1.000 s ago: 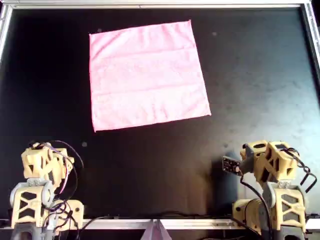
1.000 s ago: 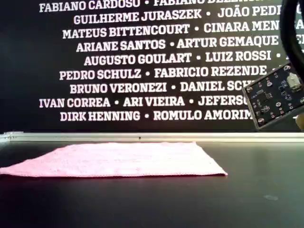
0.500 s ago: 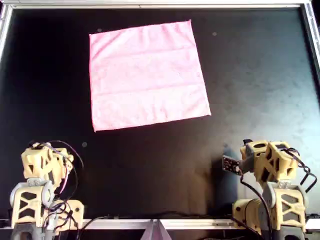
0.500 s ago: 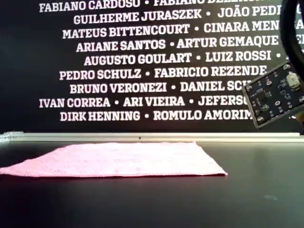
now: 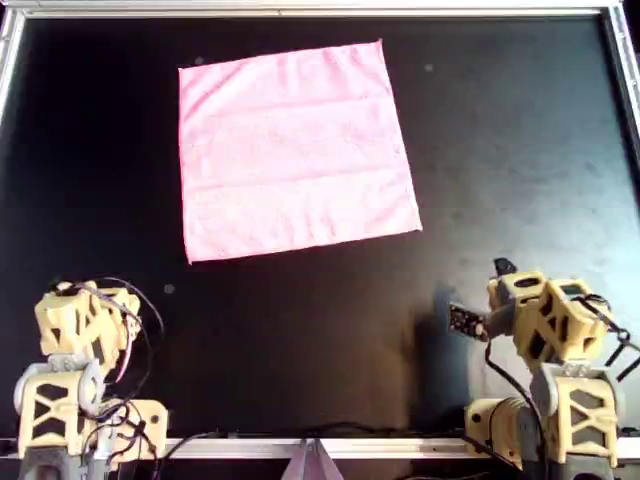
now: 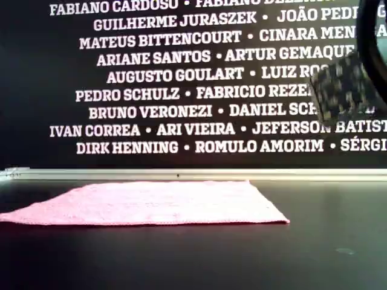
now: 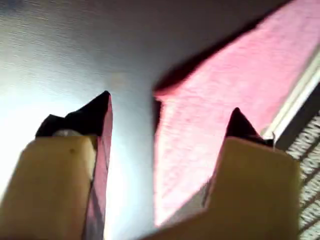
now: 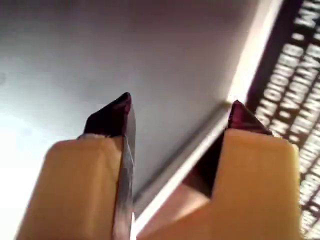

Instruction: Fold a cloth

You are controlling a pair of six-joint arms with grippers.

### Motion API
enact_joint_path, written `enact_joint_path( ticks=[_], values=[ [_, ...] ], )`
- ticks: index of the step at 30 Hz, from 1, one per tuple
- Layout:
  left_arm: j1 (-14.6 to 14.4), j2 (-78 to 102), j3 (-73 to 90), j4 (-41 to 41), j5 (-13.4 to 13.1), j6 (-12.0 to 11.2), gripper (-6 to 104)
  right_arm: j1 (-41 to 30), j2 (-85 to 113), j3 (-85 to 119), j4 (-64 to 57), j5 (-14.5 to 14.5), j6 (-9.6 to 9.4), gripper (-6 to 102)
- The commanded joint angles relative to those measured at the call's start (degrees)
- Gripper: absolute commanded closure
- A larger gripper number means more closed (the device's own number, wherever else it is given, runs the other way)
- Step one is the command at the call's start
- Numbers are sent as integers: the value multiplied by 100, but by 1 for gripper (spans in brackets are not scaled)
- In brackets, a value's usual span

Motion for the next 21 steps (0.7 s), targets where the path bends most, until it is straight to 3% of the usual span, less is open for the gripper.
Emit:
enact_joint_path(
  ticks=[1,3,9,14,17,21],
  values=[
    [18,-9,-545,-123,53,-308,16,44,193,-563,-299,-35,35,19],
    [-211,-9,-606,-123,53,-439,16,97,193,-466,-299,-35,35,19],
    [-1494,-615,-642,-176,-18,-519,16,1310,176,-299,-299,-18,35,19],
    [-1600,-1916,-896,-1239,-70,-905,16,1828,-501,-316,-413,70,44,19],
    [-1652,-3261,-1424,-1767,-62,-958,16,1828,-1327,-448,-896,70,44,18],
    [-1661,-5054,-2487,-1881,26,-958,15,1837,-2558,-650,-1626,-9,44,18]
  ],
)
